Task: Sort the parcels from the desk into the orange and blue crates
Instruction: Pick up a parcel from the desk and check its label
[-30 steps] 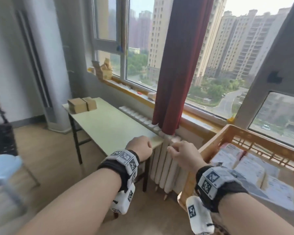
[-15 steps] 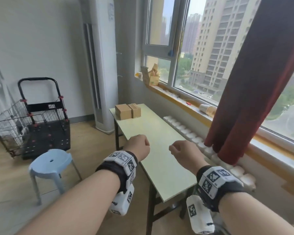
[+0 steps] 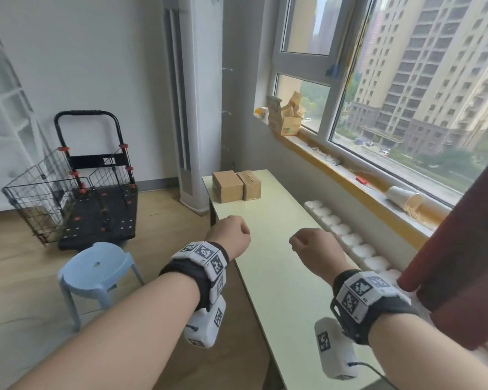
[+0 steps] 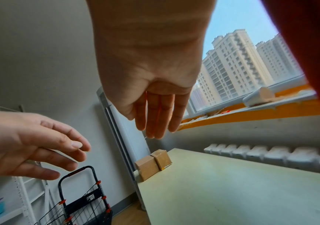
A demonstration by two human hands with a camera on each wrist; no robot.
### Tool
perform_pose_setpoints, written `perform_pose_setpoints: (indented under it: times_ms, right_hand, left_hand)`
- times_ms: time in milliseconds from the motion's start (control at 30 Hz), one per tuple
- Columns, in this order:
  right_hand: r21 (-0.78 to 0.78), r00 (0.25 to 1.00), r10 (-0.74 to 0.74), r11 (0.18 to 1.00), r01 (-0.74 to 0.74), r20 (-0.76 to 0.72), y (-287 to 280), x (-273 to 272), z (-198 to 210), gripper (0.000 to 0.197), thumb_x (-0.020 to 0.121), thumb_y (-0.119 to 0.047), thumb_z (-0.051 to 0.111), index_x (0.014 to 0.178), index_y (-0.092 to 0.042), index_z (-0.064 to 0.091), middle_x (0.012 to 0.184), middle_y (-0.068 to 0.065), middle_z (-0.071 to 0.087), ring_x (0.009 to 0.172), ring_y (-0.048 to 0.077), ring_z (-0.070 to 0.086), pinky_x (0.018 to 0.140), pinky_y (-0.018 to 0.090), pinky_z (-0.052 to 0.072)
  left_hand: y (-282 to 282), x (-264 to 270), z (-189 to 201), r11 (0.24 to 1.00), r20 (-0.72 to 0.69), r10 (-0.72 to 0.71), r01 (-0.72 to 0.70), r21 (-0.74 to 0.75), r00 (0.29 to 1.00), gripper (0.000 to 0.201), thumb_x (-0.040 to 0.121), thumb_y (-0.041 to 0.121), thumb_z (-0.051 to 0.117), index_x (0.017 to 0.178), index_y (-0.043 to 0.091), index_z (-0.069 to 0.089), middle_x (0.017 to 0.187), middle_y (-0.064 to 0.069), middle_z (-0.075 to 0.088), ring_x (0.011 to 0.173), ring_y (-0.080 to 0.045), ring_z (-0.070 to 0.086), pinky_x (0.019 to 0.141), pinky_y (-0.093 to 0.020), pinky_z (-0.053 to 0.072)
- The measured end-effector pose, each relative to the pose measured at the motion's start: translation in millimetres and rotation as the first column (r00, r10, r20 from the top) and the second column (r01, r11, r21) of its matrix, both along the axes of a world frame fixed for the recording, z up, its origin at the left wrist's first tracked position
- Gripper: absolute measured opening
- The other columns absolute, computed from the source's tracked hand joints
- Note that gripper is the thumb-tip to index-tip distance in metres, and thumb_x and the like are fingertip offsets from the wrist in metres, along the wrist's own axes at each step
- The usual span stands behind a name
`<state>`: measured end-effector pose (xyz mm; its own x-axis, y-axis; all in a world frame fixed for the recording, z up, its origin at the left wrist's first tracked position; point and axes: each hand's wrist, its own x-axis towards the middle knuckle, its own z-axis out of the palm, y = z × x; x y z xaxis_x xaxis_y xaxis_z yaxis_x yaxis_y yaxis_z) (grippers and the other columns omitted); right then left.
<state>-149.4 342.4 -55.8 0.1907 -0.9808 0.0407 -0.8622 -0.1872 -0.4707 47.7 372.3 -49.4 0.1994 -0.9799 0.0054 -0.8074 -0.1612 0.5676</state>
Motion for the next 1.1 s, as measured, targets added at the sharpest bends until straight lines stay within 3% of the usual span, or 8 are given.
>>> perform_pose_setpoints:
  times_ms: [233, 367, 567, 833, 967, 1100]
  right_hand:
    - [-0.005, 0.999, 0.031, 0.999, -0.031, 0.027, -63, 33, -13, 0.021, 0.091, -0.021, 0.052, 0.094, -0.012, 0.070, 0.099, 0.002, 0.073, 0.095, 0.026, 0.064, 0.084, 0.038, 0.054]
    - [-0.013, 0.997, 0.040, 0.999, -0.039, 0.068, -103, 55, -24, 0.022, 0.093, -0.022, 0.055, 0.110, -0.024, 0.069, 0.111, -0.008, 0.069, 0.101, 0.017, 0.063, 0.087, 0.031, 0.050]
    - [-0.010, 0.999, 0.006, 1.000, -0.005, 0.044, -177, 103, -40, 0.026, 0.093, -0.023, 0.056, 0.116, -0.025, 0.066, 0.115, -0.005, 0.066, 0.105, 0.017, 0.061, 0.087, 0.030, 0.048]
    - [0.039, 0.992, -0.106, 0.994, 0.103, 0.070, -265, 181, -61, 0.026, 0.092, -0.023, 0.057, 0.116, -0.024, 0.066, 0.116, -0.004, 0.066, 0.102, 0.016, 0.062, 0.089, 0.031, 0.050]
    - [0.060, 0.983, -0.169, 0.984, 0.165, 0.070, -294, 209, -79, 0.028, 0.093, -0.021, 0.058, 0.120, -0.023, 0.065, 0.120, -0.003, 0.063, 0.106, 0.016, 0.060, 0.089, 0.029, 0.047]
    - [0.112, 0.975, -0.221, 0.969, 0.220, 0.003, -310, 215, -103, 0.038, 0.092, -0.021, 0.060, 0.130, -0.022, 0.058, 0.129, 0.001, 0.057, 0.116, 0.018, 0.056, 0.092, 0.031, 0.045]
  left_hand:
    - [-57, 35, -11, 0.998, -0.029, 0.063, -0.064, -0.001, 0.998, 0.014, 0.089, 0.018, 0.052, 0.092, 0.026, 0.064, 0.101, 0.004, 0.066, 0.096, -0.019, 0.060, 0.084, -0.031, 0.050]
    - [-97, 56, -16, 0.999, -0.038, 0.053, -0.054, -0.009, 0.998, 0.014, 0.089, 0.019, 0.053, 0.093, 0.025, 0.065, 0.103, 0.003, 0.066, 0.098, -0.019, 0.061, 0.085, -0.031, 0.050]
    - [-178, 106, -14, 1.000, -0.045, 0.007, -0.008, -0.022, 0.999, 0.012, 0.087, 0.020, 0.054, 0.085, 0.028, 0.063, 0.099, 0.003, 0.069, 0.096, -0.020, 0.063, 0.080, -0.027, 0.048]
    - [-286, 188, -23, 0.996, -0.057, -0.089, 0.088, -0.013, 0.994, 0.015, 0.090, 0.021, 0.055, 0.096, 0.022, 0.068, 0.102, 0.004, 0.065, 0.097, -0.017, 0.059, 0.075, -0.022, 0.040]
    - [-336, 226, -43, 0.994, -0.098, -0.109, 0.111, 0.014, 0.989, 0.015, 0.089, 0.021, 0.056, 0.095, 0.023, 0.069, 0.099, 0.006, 0.063, 0.089, -0.013, 0.054, 0.073, -0.021, 0.037]
    - [-368, 250, -76, 0.988, -0.165, -0.100, 0.117, 0.102, 0.981, 0.014, 0.088, 0.018, 0.056, 0.091, 0.022, 0.069, 0.100, 0.004, 0.064, 0.097, -0.016, 0.059, 0.078, -0.023, 0.042]
